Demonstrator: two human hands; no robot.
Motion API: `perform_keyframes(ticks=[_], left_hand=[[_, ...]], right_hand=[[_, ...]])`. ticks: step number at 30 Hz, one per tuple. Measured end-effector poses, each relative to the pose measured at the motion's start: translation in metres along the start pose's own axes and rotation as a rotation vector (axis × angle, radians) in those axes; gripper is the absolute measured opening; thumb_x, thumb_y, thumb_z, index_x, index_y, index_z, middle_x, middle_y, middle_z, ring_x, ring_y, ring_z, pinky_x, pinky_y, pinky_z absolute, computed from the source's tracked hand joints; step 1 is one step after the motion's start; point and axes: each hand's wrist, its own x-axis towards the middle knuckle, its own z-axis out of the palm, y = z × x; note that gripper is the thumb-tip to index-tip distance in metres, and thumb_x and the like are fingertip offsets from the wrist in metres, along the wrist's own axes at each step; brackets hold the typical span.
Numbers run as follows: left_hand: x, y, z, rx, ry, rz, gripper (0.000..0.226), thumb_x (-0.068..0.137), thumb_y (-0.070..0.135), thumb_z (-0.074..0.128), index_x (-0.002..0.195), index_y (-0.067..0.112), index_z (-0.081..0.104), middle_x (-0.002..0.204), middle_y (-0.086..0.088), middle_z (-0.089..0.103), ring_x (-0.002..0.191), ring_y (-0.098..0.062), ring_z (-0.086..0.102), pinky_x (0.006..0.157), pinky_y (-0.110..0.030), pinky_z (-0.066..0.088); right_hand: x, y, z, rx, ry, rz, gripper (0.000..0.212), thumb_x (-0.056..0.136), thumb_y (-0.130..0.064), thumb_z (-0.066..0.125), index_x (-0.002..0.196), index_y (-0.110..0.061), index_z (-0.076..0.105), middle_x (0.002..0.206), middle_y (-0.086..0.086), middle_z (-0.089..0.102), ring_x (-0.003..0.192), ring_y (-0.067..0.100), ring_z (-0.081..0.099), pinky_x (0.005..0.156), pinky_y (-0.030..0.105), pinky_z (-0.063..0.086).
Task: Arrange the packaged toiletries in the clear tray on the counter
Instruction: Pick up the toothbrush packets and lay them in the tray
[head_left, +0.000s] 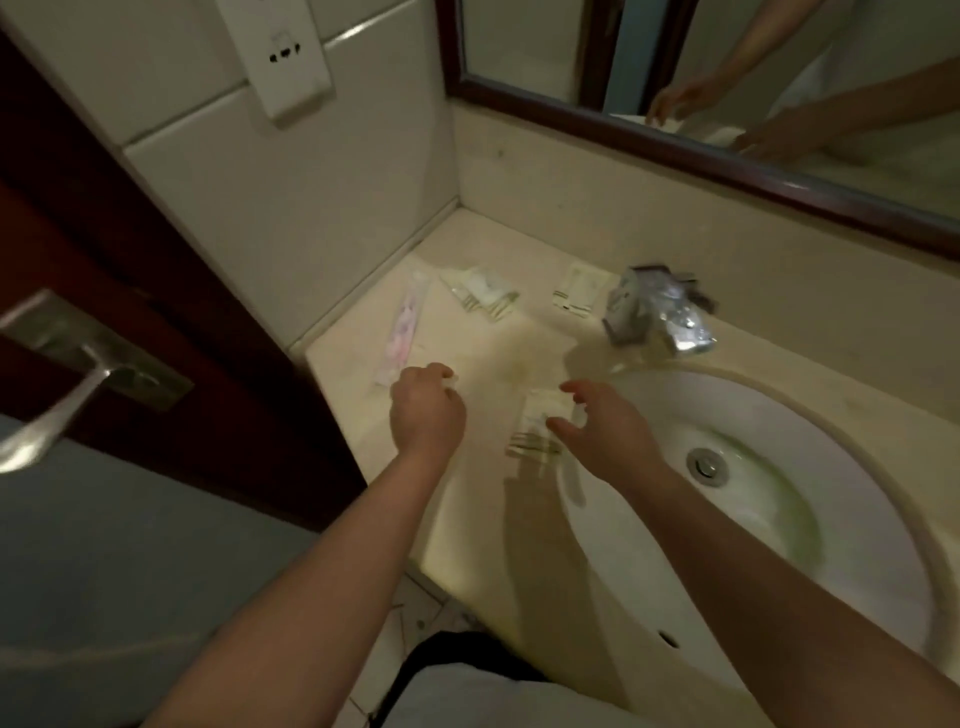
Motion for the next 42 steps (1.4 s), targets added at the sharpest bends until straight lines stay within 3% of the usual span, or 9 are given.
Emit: perform_keyframes(ticks=[6,10,15,20,25,29,33,38,42], left_hand=[[0.088,-0.042,-0.017,0.066,0.009,-0.176,0.038,0.086,0.02,0.062,0.123,0.013,0.055,0.126,-0.016,0.048,0.115,-0.034,0.045,0.09,-0.042,0.046],[0.117,-0.045,-0.008,0.115,-0.085,-0.21,0.047,0.087,0.033,0.064,0.123,0.008,0.049,0.124,-0.018,0.051,0.114,-0.035,0.049,0.087,-0.044,0.047],[0.137,-0.051,-0.004,0.046,-0.232,-0.276,0.039,0.09,0.042,0.054,0.104,0.006,0.058,0.101,-0.016,0.068,0.077,-0.032,0.067,0.064,-0.038,0.058],[0.145,-0.048,-0.012,-0.126,-0.289,-0.21,0.037,0.092,0.036,0.053,0.102,0.002,0.063,0.101,-0.019,0.068,0.089,-0.034,0.065,0.072,-0.037,0.052],[0.111,-0.013,-0.021,-0.397,-0.286,-0.09,0.027,0.098,0.03,0.043,0.099,0.01,0.061,0.084,-0.006,0.067,0.064,-0.012,0.061,0.051,-0.026,0.042],[0.075,0.024,-0.02,-0.515,-0.311,0.01,0.029,0.102,0.025,0.035,0.087,0.01,0.054,0.069,-0.003,0.056,0.056,-0.014,0.052,0.043,-0.014,0.039],[0.032,0.057,-0.003,-0.823,-0.553,-0.05,0.035,0.101,0.015,0.034,0.067,0.013,0.043,0.048,0.003,0.043,0.041,-0.011,0.038,0.042,-0.021,0.034],[-0.056,0.1,0.018,-0.996,-0.954,-0.145,0.033,0.097,0.007,0.033,0.068,0.01,0.05,0.046,0.0,0.035,0.034,-0.011,0.027,0.041,-0.022,0.021],[-0.148,0.129,0.043,-1.106,-1.377,-0.217,0.02,0.087,0.009,0.037,0.069,0.013,0.046,0.042,0.003,0.031,0.03,-0.009,0.026,0.04,-0.024,0.017]], right_hand=[[0.037,-0.026,0.025,-0.304,-0.115,0.065,0.083,0.072,-0.046,0.077,0.141,-0.021,0.04,0.14,0.01,0.046,0.125,0.032,0.045,0.095,0.043,0.046],[0.049,-0.024,0.036,-0.433,-0.157,0.104,0.082,0.069,-0.049,0.078,0.137,-0.02,0.042,0.135,0.011,0.045,0.122,0.033,0.041,0.093,0.042,0.045],[0.063,-0.023,0.037,-0.499,-0.172,0.125,0.074,0.067,-0.057,0.076,0.125,-0.02,0.048,0.12,0.01,0.057,0.116,0.032,0.043,0.09,0.039,0.042],[0.063,-0.018,0.038,-0.328,-0.229,0.135,0.048,0.076,-0.046,0.072,0.111,-0.016,0.061,0.109,0.01,0.057,0.108,0.032,0.053,0.08,0.034,0.045],[0.051,-0.021,0.024,0.046,-0.028,0.204,0.025,0.08,-0.038,0.07,0.083,-0.016,0.059,0.076,-0.003,0.061,0.073,0.018,0.058,0.058,0.029,0.04],[0.029,-0.021,0.001,0.245,0.152,0.242,0.022,0.087,-0.044,0.063,0.077,-0.026,0.058,0.066,-0.017,0.055,0.062,0.001,0.052,0.052,0.017,0.031],[-0.005,-0.007,-0.028,0.369,0.27,0.307,0.034,0.093,-0.043,0.054,0.066,-0.024,0.061,0.063,-0.012,0.059,0.06,0.002,0.055,0.051,0.019,0.035],[-0.076,0.036,-0.059,0.435,0.431,0.341,0.028,0.086,-0.035,0.06,0.085,-0.009,0.071,0.076,0.001,0.068,0.071,0.018,0.06,0.067,0.033,0.045],[-0.16,0.088,-0.079,0.545,0.52,0.397,0.03,0.084,-0.025,0.061,0.069,0.0,0.057,0.061,0.004,0.051,0.056,0.015,0.047,0.056,0.031,0.039]])
